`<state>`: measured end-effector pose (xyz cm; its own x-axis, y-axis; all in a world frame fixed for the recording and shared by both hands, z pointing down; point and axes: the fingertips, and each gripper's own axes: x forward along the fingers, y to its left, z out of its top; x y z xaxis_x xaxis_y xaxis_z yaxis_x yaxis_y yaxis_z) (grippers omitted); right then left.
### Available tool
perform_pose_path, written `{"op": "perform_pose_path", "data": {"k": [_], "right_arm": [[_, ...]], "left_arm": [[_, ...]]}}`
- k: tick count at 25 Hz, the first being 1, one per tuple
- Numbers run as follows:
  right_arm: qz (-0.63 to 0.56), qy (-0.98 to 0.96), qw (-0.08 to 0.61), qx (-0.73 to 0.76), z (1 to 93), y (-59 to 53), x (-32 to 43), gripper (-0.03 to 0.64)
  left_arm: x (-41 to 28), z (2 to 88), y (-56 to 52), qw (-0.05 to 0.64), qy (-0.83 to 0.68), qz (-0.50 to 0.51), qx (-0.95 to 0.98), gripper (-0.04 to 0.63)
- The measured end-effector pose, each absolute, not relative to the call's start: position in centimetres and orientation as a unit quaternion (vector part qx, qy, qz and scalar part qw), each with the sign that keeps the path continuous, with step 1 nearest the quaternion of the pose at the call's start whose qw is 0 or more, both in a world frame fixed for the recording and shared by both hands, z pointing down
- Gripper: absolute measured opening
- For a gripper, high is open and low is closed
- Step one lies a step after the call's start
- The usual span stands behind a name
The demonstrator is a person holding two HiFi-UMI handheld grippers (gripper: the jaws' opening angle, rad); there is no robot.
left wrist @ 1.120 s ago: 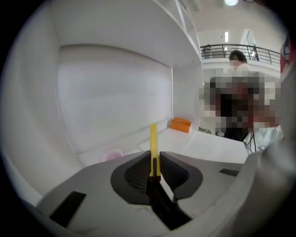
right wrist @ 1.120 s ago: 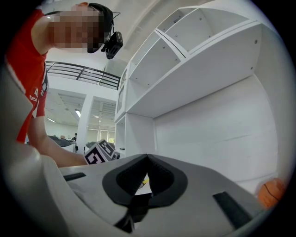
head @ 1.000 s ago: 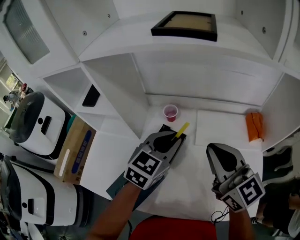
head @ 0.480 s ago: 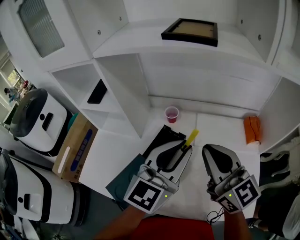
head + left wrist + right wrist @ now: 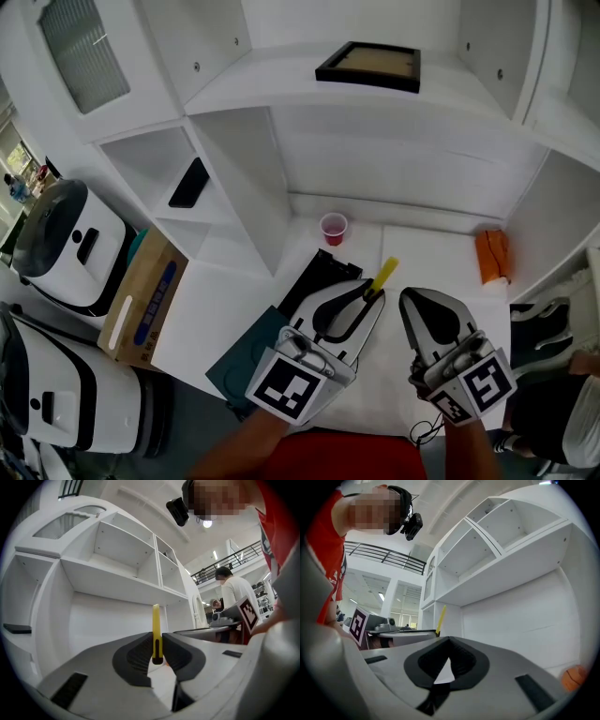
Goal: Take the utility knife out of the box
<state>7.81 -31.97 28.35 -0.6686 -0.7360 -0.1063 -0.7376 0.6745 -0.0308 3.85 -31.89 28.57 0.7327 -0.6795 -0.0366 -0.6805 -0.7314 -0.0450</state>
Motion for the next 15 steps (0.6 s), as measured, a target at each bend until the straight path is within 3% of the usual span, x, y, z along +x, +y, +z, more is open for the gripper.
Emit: {"op": "perform_pose_path", "data": {"k": [15], "right_arm": [[0.017, 0.909, 0.045, -0.415, 27.80, -31.23, 8.05, -0.002]], "left_arm": [[4.55, 28.14, -31.36, 0.030, 0.345, 0.015, -0.938, 0.086]]}}
